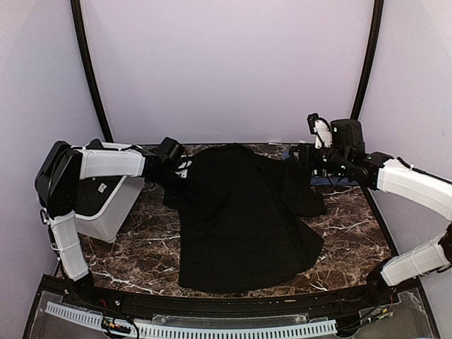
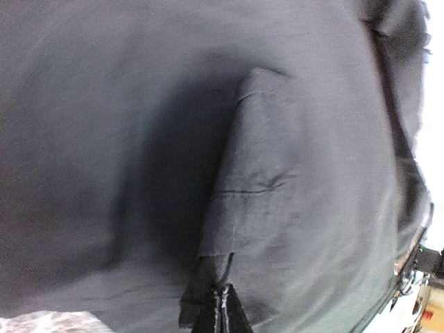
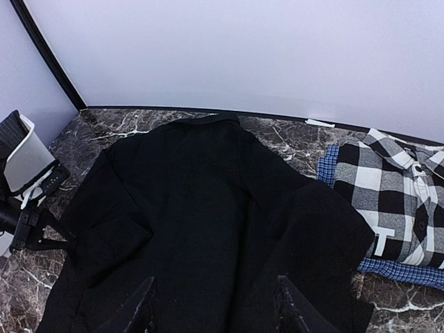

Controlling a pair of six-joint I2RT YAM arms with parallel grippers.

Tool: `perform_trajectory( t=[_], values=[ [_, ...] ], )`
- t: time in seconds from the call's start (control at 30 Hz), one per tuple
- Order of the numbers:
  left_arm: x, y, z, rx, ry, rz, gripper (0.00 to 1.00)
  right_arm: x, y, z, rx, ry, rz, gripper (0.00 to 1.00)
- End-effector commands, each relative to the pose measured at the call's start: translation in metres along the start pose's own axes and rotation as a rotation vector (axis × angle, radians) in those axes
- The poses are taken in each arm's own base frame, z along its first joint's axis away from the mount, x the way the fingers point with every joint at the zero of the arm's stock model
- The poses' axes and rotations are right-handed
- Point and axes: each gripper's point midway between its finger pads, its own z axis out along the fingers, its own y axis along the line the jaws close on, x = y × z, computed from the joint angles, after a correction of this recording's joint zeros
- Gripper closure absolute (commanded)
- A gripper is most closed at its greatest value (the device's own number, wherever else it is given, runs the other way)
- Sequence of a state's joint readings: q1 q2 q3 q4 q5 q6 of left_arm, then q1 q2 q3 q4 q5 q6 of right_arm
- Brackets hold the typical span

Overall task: Fold and stack the long sleeve shirts
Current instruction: Adjust the sleeve at the center of the board.

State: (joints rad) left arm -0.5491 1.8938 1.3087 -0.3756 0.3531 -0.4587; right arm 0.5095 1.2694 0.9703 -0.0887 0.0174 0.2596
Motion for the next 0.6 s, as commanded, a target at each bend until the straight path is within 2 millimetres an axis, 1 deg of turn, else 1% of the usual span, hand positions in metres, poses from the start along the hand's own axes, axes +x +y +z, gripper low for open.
perform_trajectory(
  t=[0.0,0.03,0.07,0.1,0.13,0.17,0.23,0.27,0.3,0.33,0.37,0.4,0.43,0.5,0.57],
  values=[
    [-0.007,-0.075,-0.022,0.149,-0.047,0.163,1.0,-0.013,0.003,0.002,-0.013,-0.019,0.016,0.47],
    [0.004,-0.088,-0.014,0.174,-0.017,0.192,1.0,-0.013,0.005,0.003,-0.025,-0.014,0.018,0.47],
    [0.005,-0.096,-0.012,0.189,-0.01,0.209,1.0,-0.012,0.008,0.004,-0.038,-0.006,0.019,0.46],
    [0.016,-0.104,-0.001,0.201,0.027,0.232,1.0,-0.01,0.009,0.006,-0.046,0.0,0.021,0.46],
    [0.019,-0.11,0.002,0.21,0.04,0.245,1.0,-0.009,0.01,0.007,-0.053,0.007,0.024,0.46],
    [0.029,-0.115,0.012,0.215,0.074,0.263,0.98,-0.007,0.011,0.008,-0.059,0.015,0.026,0.46],
    [0.037,-0.119,0.019,0.209,0.103,0.278,0.9,-0.004,0.013,0.011,-0.07,0.029,0.032,0.45],
    [0.037,-0.12,0.02,0.203,0.103,0.281,0.8,-0.003,0.013,0.011,-0.074,0.033,0.034,0.45],
    [0.038,-0.12,0.02,0.2,0.102,0.282,0.76,-0.001,0.014,0.012,-0.079,0.039,0.035,0.45],
    [0.034,-0.12,0.019,0.187,0.088,0.284,0.7,0.0,0.015,0.013,-0.086,0.047,0.035,0.45],
    [0.032,-0.12,0.016,0.182,0.076,0.284,0.67,0.002,0.016,0.014,-0.091,0.053,0.037,0.44],
    [0.027,-0.119,0.014,0.16,0.055,0.283,0.62,0.003,0.017,0.014,-0.097,0.057,0.04,0.44],
    [0.022,-0.119,0.009,0.151,0.034,0.277,0.6,0.005,0.017,0.015,-0.101,0.064,0.042,0.43],
    [0.012,-0.113,0.005,0.115,-0.009,0.255,0.58,0.008,0.018,0.017,-0.109,0.075,0.046,0.43],
    [0.007,-0.101,0.004,0.075,-0.025,0.219,0.58,0.011,0.02,0.017,-0.118,0.085,0.048,0.43]
  ],
)
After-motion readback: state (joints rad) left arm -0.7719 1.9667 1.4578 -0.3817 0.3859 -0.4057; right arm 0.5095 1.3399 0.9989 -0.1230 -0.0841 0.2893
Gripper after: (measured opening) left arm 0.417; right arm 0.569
